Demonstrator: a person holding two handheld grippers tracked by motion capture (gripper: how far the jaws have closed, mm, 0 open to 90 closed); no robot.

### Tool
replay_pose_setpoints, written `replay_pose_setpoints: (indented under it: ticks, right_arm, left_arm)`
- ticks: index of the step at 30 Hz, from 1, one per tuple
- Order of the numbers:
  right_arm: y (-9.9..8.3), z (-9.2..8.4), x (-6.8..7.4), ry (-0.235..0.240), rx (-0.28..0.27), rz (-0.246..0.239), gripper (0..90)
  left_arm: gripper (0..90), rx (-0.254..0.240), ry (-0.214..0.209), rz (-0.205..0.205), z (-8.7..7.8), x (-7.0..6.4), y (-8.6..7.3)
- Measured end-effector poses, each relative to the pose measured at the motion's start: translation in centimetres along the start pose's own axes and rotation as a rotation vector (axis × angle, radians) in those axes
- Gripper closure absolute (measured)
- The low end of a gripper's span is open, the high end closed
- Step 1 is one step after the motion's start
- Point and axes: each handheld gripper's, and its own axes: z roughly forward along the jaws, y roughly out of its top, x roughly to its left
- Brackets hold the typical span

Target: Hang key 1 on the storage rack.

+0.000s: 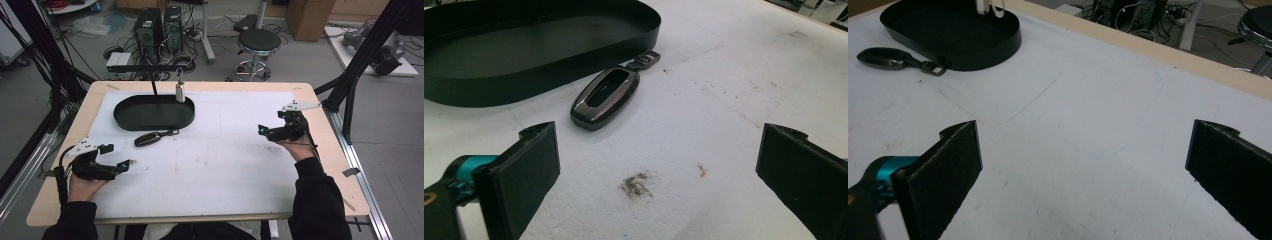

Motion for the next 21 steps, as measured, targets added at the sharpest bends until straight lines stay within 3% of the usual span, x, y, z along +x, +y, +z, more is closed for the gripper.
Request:
replay_pose_setpoints:
  ticks: [7, 21]
  right_arm:
    - [-1.7, -0.8, 0.5, -0.013, 0.005, -0.004, 0.8]
    - [-5.1, -2.4, 0.5, -0.048, -0.023, 0.042, 0.7]
  left_arm:
    - [4.3, 0.0, 0.001, -0.002, 0.0, 0.0, 0.0]
    - [4.3, 0.003, 0.001, 0.0, 0.1, -0.1, 0.0]
